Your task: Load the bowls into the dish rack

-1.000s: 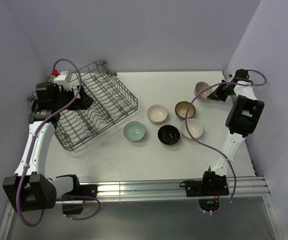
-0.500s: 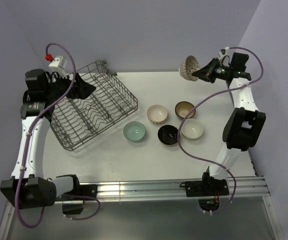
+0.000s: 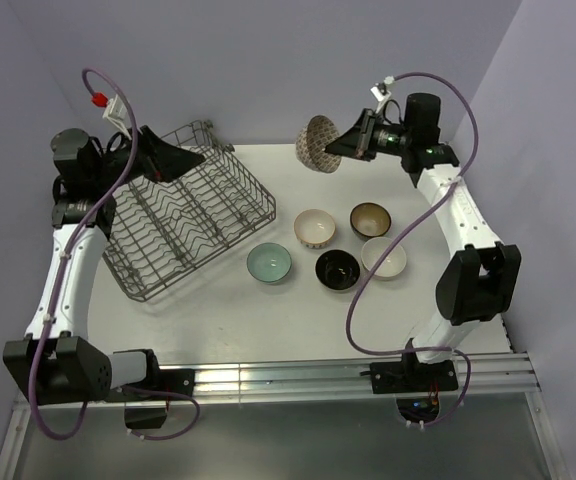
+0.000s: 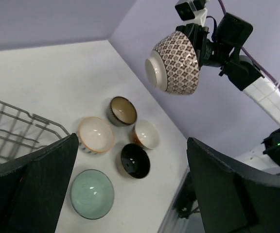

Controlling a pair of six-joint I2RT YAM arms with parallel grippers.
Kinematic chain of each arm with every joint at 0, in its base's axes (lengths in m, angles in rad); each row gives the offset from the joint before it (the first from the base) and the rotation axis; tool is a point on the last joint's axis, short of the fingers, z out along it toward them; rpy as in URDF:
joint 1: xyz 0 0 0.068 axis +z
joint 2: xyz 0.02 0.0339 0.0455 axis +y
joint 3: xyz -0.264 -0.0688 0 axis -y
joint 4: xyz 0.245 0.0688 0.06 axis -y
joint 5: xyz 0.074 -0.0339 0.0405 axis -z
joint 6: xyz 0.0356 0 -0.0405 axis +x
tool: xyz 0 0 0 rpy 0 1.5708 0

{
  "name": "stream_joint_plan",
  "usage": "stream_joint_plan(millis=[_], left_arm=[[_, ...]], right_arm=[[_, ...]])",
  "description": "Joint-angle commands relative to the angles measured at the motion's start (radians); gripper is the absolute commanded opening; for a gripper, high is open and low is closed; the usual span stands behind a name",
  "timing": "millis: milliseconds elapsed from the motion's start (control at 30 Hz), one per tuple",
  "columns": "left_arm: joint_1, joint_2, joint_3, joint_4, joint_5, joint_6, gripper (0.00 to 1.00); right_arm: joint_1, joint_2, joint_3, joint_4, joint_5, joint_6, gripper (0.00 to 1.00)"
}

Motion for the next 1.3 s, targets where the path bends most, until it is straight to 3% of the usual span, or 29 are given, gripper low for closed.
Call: stream_joint_plan(millis=[0, 233, 400, 733, 1267], left_arm=[[-0.040, 0.034, -0.052, 0.214, 0.068, -0.220, 1.00], [-0.191, 0.084, -0.160, 0.427, 0.004, -0.473, 0.99], [-0.291, 0.063, -0.199, 0.434, -0.108, -0.427, 0.99], [-0.350, 0.064, -0.198, 0.428, -0.219, -0.421, 0.99], [-0.403, 0.046, -0.187, 0.370, -0.226, -0.374, 0.99]], right_arm=[[0.084, -0.086, -0.029, 0.070, 0.044, -0.064, 0.00], [0.193, -0.114, -0.056, 0.071, 0.098, -0.106, 0.00], [0.222, -0.105, -0.047, 0.078, 0.091, -0.086, 0.00], [0.264, -0.088, -0.053, 0.078, 0.111, -0.081, 0.00], [0.291, -0.088, -0.049, 0.030, 0.187, -0.121, 0.00]])
